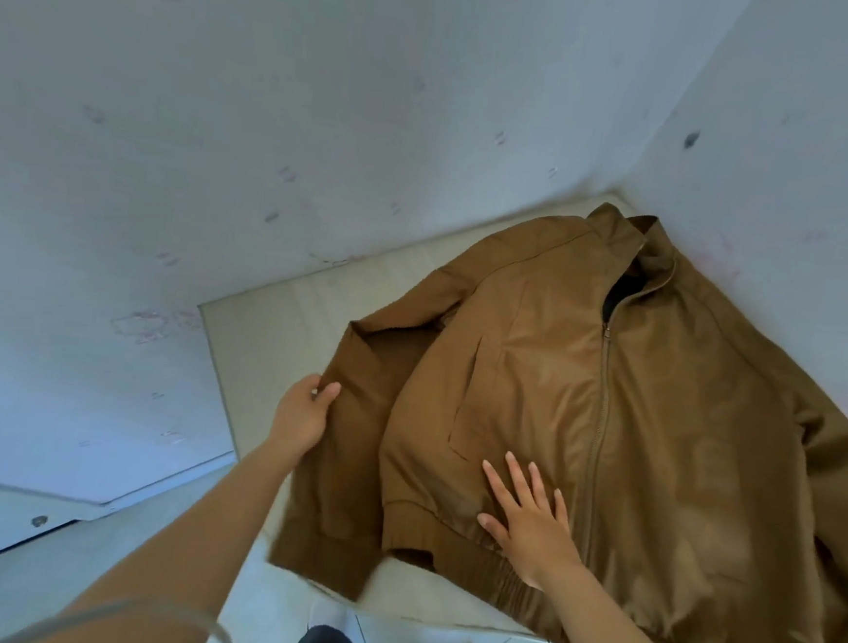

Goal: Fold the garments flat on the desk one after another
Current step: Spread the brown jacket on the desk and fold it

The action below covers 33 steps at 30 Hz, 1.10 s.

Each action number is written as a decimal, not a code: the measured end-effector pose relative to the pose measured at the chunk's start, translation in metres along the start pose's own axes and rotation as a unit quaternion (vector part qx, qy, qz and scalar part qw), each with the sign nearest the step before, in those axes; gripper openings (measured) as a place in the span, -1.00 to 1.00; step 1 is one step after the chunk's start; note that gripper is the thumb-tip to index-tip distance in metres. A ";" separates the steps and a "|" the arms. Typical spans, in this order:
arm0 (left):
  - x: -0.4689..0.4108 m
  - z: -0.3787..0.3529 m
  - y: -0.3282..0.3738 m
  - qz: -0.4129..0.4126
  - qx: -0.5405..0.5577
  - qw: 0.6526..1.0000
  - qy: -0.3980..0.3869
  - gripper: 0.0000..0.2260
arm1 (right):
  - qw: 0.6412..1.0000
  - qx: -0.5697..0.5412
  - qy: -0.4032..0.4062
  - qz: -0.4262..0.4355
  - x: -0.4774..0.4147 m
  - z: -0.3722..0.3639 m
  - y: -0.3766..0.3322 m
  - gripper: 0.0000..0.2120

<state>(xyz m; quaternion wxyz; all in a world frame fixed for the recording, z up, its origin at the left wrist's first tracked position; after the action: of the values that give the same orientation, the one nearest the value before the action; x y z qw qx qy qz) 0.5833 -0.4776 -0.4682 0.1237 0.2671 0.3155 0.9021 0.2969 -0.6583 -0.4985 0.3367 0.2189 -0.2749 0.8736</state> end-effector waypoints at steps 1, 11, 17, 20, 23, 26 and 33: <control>-0.010 0.025 -0.004 0.007 -0.018 0.999 0.033 -0.80 | 1.000 0.013 0.002 -0.003 0.000 0.000 -0.002 -0.21; -0.060 0.113 0.008 -0.125 -0.298 0.943 -0.073 -0.48 | 0.990 -0.085 0.103 0.033 -0.022 0.053 -0.077 -0.40; -0.054 0.153 0.019 -0.190 -0.331 0.909 0.167 -0.66 | 0.983 0.053 0.025 0.176 -0.064 0.054 -0.179 -0.49; -0.053 0.166 0.006 -0.196 -0.339 0.895 0.213 -0.60 | 0.982 0.110 -0.073 0.138 -0.081 0.028 -0.180 -0.55; -0.044 0.183 -0.003 -0.188 -0.330 0.885 0.270 -0.61 | 0.987 0.120 -0.046 0.098 -0.084 0.044 -0.161 -0.53; -0.034 0.193 -0.025 -0.120 -0.312 0.888 0.314 -0.68 | 0.995 0.046 -0.058 0.071 -0.091 0.058 -0.138 -0.53; -0.033 0.126 -0.110 0.043 -0.303 0.949 0.076 -0.81 | 0.970 -0.093 0.079 0.210 -0.137 0.125 -0.210 -0.67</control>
<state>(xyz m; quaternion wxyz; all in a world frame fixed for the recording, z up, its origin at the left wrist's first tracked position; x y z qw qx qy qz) 0.6871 -0.3431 -0.4685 0.1353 0.1610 0.0244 0.9773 0.5626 -0.6702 -0.4121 0.1855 0.0541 -0.3673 0.9098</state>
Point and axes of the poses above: each hand's wrist, its own x-axis away from the middle knuckle, its own z-axis out of the back of the hand, y = z × x, the point moved 10 cm from there along -x, towards the middle knuckle, and after that the axes turned 15 degrees about -x, right-handed, at the moved point
